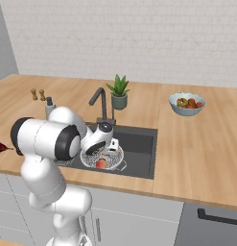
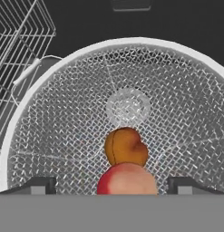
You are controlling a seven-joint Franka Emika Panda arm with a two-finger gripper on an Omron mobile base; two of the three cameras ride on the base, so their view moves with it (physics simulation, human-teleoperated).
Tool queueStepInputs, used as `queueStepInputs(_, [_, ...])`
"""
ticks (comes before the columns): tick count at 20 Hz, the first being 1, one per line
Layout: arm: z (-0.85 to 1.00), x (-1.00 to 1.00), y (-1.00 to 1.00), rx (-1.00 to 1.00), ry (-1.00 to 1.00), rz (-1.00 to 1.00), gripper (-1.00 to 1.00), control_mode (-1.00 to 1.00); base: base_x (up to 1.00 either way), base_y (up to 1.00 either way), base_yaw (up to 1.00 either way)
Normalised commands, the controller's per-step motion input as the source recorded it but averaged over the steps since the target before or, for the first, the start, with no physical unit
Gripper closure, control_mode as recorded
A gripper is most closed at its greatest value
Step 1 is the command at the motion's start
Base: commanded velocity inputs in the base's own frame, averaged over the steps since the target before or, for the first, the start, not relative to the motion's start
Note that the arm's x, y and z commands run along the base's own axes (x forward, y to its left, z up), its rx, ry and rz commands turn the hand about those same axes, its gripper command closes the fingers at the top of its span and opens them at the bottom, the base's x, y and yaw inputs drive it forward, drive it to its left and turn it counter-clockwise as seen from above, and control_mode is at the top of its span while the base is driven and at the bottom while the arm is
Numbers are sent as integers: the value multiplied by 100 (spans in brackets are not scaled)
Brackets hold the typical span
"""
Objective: Put the colander in the sink, put the peach, pear, peach in the colander, and turn on the sink faucet and pour water over the colander.
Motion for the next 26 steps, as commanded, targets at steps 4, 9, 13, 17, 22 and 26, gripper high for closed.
queueStepInputs(4, [30, 0, 0, 2, 3, 0, -100, -100, 0, 0, 0])
queueStepInputs(9, [87, -17, -1, 2, 12, 0, -100, -100, 0, 0, 0])
queueStepInputs(13, [77, -67, -1, 0, 17, 0, -100, -100, 0, 0, 0])
queueStepInputs(17, [67, -80, 0, 0, 17, 0, -100, -100, 0, 0, 0])
queueStepInputs(22, [49, -87, 25, 0, 12, -2, -100, -100, 0, 0, 0])
queueStepInputs(26, [27, -65, 84, 0, 1, 0, -100, -100, 0, 0, 0])
